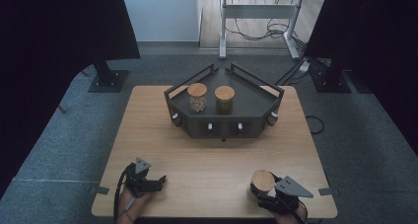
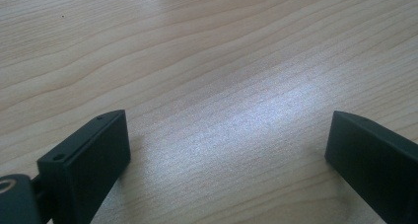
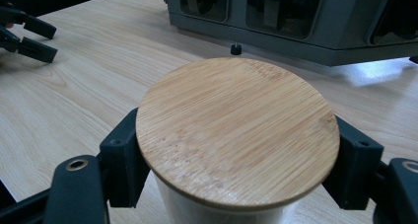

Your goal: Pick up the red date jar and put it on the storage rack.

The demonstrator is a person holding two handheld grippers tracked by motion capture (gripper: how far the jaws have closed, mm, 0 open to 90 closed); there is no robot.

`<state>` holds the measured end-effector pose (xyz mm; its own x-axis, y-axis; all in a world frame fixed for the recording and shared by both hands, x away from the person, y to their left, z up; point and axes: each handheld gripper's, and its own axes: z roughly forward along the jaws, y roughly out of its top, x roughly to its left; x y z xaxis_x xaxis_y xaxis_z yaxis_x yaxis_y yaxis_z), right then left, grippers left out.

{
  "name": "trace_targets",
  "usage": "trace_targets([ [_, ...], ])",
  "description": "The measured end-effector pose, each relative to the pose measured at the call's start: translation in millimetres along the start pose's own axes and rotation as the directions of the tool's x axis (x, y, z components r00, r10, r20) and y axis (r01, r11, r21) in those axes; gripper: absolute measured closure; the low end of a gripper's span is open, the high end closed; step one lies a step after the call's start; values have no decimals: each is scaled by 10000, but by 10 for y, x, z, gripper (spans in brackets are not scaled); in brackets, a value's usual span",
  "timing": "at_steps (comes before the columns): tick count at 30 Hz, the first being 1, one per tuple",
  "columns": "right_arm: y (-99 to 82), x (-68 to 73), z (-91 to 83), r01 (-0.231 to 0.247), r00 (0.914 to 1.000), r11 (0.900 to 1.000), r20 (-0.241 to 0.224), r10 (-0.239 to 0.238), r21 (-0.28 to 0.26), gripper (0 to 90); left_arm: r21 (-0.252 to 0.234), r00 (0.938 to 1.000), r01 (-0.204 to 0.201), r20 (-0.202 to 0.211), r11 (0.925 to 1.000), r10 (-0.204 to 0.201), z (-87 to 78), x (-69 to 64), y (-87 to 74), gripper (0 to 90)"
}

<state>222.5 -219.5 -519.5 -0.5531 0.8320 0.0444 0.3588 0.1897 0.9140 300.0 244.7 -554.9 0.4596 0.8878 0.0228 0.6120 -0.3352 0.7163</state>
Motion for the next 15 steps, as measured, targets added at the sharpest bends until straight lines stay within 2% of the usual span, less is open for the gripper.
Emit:
trace_targets([
  [15,115,-31,54,-34,10000,10000,-11,34,28,249,1,10000,-1,1,10000,1,0,0,0,30],
])
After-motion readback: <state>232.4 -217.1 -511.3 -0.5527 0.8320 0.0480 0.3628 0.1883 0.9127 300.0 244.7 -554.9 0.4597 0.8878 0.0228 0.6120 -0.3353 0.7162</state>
